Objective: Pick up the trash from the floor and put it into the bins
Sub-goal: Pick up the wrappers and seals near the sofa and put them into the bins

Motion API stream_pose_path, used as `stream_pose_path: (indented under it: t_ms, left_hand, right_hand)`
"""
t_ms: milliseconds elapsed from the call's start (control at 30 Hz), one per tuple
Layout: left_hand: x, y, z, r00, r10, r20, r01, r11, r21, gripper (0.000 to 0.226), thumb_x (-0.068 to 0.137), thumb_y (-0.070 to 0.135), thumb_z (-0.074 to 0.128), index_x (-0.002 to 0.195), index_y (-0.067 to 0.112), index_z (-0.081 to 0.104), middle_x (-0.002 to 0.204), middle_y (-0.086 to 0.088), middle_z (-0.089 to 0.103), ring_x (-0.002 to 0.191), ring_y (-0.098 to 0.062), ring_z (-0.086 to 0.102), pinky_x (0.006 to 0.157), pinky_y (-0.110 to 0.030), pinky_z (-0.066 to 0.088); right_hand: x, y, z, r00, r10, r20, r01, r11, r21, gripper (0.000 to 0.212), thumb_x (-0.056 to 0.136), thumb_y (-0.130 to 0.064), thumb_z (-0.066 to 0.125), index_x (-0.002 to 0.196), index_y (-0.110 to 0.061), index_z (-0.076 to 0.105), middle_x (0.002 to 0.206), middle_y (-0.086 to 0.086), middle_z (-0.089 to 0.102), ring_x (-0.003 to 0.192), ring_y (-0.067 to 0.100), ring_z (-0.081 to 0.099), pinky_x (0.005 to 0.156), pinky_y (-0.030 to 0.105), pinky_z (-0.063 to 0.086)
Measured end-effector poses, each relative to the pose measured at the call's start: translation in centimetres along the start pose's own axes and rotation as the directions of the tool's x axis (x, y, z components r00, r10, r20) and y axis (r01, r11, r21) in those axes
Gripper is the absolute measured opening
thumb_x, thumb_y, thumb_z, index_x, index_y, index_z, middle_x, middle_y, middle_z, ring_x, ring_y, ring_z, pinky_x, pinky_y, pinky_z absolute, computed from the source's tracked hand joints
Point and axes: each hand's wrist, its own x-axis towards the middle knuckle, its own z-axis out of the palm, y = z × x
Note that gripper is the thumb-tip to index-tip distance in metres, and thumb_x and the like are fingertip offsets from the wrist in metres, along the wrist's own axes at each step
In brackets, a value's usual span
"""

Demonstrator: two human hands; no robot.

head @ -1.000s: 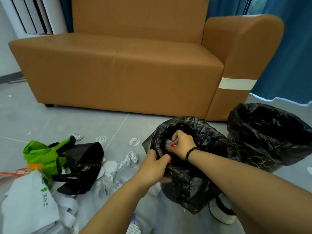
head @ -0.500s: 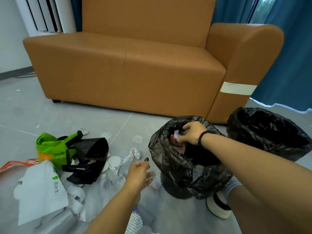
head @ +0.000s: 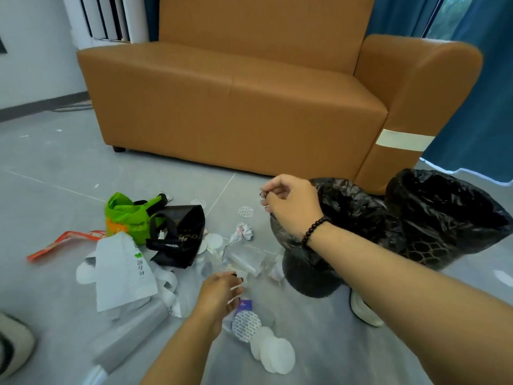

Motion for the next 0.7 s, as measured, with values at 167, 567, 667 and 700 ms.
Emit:
stream_pose_path:
  t_ms: [167,567,667,700]
  left_hand:
    - [0.2,-1.0,-3.6,0.997,-0.033,-0.068,0.033,0.999,-0.011,0.013,0.093,0.004,0.051,0.098,0.012,0.06,0.097,-0.007,0.067,0.086,-0.018,0.064,0.069,-0.027,0.048]
    - [2.4,-2.9,-7.5,0.987,-0.138,-0.081,0.128,0.985,-0.115,0.012,0.091,0.007,0.054,0.1,0.011,0.061,0.097,-0.009,0.069,0.077,-0.018,0.062,0.061,-0.027,0.045]
    - [3.3,-2.8,-6.9,0.986,-0.155,-0.068,0.144,0.979,-0.146,0.011,0.092,0.012,0.055,0.1,0.011,0.062,0.098,-0.008,0.07,0.079,-0.019,0.064,0.061,-0.027,0.046]
    - [3.4,-2.8,-6.7,0.986,-0.157,-0.061,0.146,0.977,-0.153,0.011,0.092,0.013,0.056,0.1,0.012,0.063,0.098,-0.008,0.07,0.081,-0.019,0.064,0.062,-0.027,0.046]
  right_hand:
    - [-4.8,4.8,5.2,0.998,0.067,0.006,-0.067,0.995,-0.071,0.022,0.084,0.003,0.056,0.079,-0.016,0.065,0.077,-0.004,0.063,0.071,0.01,0.06,0.065,0.012,0.049]
    - [-6.4,18.2,6.7,0.864,0.502,0.048,-0.323,0.625,-0.711,0.054,0.086,-0.037,0.063,0.13,-0.015,0.041,0.13,0.009,0.052,0.114,0.027,0.055,0.085,0.033,0.048]
    - [-5.6,19.3,7.0,0.891,0.449,0.067,-0.29,0.676,-0.678,0.04,0.092,-0.028,0.057,0.129,-0.018,0.048,0.134,0.007,0.051,0.116,0.027,0.054,0.091,0.036,0.048]
    - [-5.3,19.3,6.9,0.901,0.429,0.06,-0.288,0.696,-0.658,0.029,0.093,-0.024,0.054,0.122,-0.018,0.056,0.129,0.007,0.056,0.111,0.027,0.057,0.089,0.036,0.05]
